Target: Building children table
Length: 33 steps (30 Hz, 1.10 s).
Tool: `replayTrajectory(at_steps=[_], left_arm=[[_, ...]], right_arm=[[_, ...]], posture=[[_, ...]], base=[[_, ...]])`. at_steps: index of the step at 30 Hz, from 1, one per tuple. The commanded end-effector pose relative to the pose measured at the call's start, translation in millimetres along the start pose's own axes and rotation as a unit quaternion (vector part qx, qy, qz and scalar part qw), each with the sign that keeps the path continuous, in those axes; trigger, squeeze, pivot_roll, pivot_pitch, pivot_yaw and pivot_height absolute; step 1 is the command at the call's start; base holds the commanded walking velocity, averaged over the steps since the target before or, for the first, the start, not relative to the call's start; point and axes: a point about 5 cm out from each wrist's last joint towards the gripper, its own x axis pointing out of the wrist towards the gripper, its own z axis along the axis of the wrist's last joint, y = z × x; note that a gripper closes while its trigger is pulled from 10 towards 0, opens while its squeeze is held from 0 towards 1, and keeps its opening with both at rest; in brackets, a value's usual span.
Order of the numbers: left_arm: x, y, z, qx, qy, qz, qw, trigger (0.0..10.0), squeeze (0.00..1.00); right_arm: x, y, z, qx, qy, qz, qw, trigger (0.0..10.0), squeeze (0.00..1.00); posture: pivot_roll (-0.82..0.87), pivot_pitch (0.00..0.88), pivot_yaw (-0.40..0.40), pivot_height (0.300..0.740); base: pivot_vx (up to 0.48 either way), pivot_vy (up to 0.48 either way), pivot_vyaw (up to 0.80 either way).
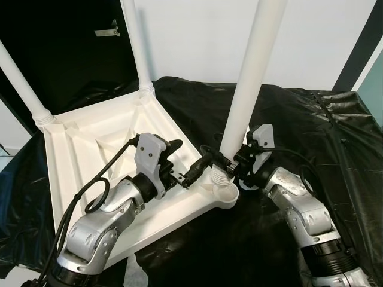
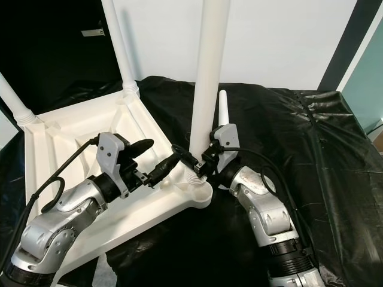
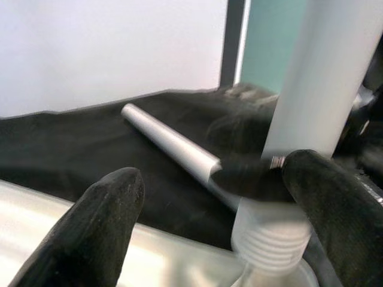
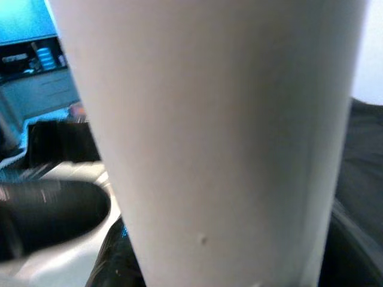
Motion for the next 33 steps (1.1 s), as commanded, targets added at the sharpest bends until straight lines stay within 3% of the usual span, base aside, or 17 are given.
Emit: replayTrajectory(at_steps=[1, 2, 3, 4, 11, 13, 19, 33], left_arm=[[-1.0, -4.5, 10, -0.002, -0.019, -0.084, 0.996, 10.0, 1.0], [-1.0, -4.5, 10, -0.002, -0.019, -0.084, 0.996, 10.0, 1.0], [-0.9, -3.6, 15, -0.005, -0.029, -0.09, 0.996, 10.0, 0.75], [-0.8, -3.5, 22, -0.011, -0.042, -0.104, 0.994, 10.0, 0.0], [-1.7, -7.9, 37, -0.026, -0.069, -0.171, 0.983, 10.0, 0.0], [-1.7, -7.9, 37, -0.026, -0.069, -0.171, 0.983, 10.0, 0.0], [-1.9, -19.2, 36, -0.01, -0.049, -0.241, 0.969, 10.0, 0.0], [-4.1, -24.8, 46, -0.027, -0.064, -0.295, 0.953, 10.0, 0.0]], right_arm=[[0.3, -2.4, 7, -0.001, -0.001, 0.02, 1.0, 10.0, 0.0], [0.3, -2.4, 7, -0.001, -0.001, 0.02, 1.0, 10.0, 0.0], [-1.3, -3.7, 7, 0.002, 0.009, 0.029, 1.0, 10.0, 0.0], [-3.1, -5.7, 6, -0.002, 0.026, 0.046, 0.999, 10.0, 0.0], [-3.2, -9.9, 1, -0.01, 0.071, 0.098, 0.993, 10.0, 0.0], [-3.2, -9.9, 1, -0.01, 0.071, 0.098, 0.993, 10.0, 0.0], [3.5, -6.3, -3, -0.015, 0.097, 0.157, 0.983, 10.0, 0.0], [11.3, 8.0, -8, -0.016, 0.119, 0.227, 0.966, 10.0, 0.0]], posture=[[-0.01, 0.0, -0.009, 0.74], [-0.01, 0.0, -0.009, 0.74], [-0.01, 0.0, -0.01, 0.74], [-0.01, 0.0, -0.016, 0.74], [-0.01, 0.0, -0.026, 0.74], [-0.01, 0.0, -0.026, 0.74], [0.0, 0.0, -0.032, 0.74], [0.01, 0.0, -0.042, 0.74]], base=[[0.0, 0.0, 0.0], [0.0, 0.0, 0.0], [0.0, 0.0, 0.0], [0.0, 0.0, 0.0], [0.0, 0.0, 0.0], [0.0, 0.0, 0.0], [0.0, 0.0, 0.0], [0.0, 0.0, 0.0]])
